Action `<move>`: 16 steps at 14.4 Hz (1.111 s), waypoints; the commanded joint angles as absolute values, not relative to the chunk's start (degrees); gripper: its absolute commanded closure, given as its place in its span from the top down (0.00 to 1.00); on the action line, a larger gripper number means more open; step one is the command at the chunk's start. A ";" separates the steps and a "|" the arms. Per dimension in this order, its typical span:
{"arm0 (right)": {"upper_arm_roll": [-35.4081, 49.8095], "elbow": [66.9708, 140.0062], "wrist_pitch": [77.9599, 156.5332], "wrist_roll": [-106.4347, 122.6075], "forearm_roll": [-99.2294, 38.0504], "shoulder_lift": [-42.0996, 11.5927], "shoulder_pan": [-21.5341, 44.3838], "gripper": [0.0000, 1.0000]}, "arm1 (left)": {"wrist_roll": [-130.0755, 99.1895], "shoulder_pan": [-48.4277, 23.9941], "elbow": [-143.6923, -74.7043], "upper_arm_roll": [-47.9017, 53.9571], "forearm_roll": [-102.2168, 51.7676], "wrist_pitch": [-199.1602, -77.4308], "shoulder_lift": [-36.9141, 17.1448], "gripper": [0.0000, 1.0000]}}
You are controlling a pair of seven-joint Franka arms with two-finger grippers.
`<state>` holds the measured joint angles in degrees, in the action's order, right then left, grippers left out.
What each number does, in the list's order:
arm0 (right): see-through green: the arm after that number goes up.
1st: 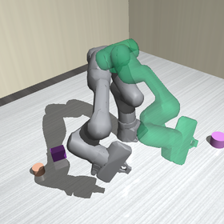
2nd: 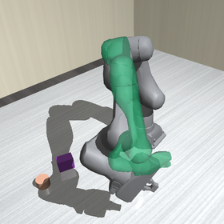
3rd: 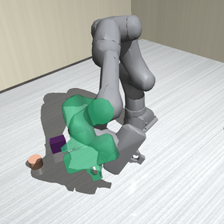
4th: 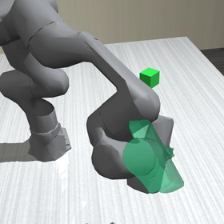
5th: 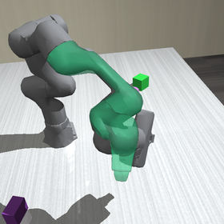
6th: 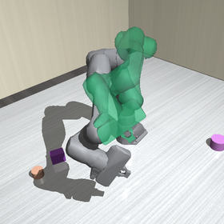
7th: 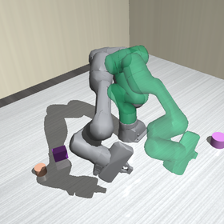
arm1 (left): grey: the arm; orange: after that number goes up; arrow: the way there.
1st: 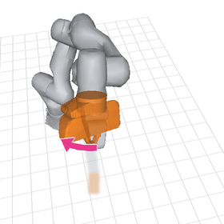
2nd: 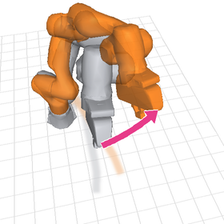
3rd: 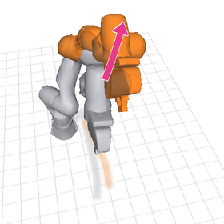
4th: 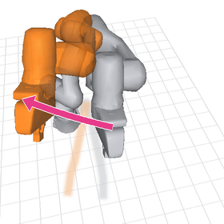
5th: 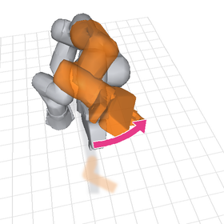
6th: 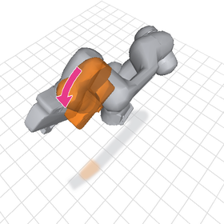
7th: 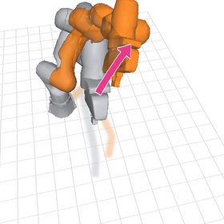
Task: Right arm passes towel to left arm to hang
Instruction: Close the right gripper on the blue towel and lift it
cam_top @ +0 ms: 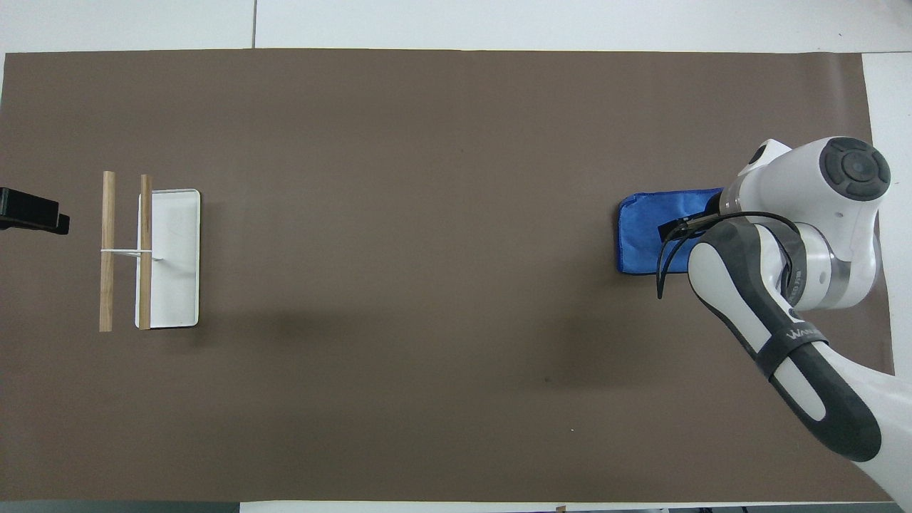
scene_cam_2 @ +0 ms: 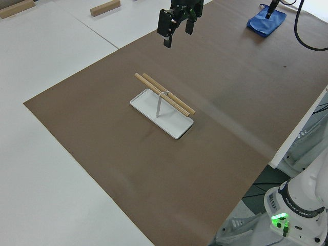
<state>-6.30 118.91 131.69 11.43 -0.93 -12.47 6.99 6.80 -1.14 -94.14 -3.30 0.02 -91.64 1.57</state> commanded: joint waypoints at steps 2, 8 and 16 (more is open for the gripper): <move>-5.98 119.09 135.17 14.94 -0.09 -15.28 4.75 1.00 | 6.15 -1.49 -95.54 -3.43 0.00 -92.46 2.72 1.00; -5.89 119.18 135.27 14.85 -0.09 -15.91 4.39 0.92 | 6.24 -1.49 -95.54 -3.43 0.00 -92.46 2.72 1.00; -5.89 120.15 135.62 14.94 -0.09 -16.08 3.96 0.66 | 6.24 -1.49 -95.45 -3.43 0.00 -92.46 2.72 1.00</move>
<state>-6.36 119.42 134.97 13.92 -0.69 -16.27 4.81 6.80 -1.14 -94.14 -3.30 0.02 -91.64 1.57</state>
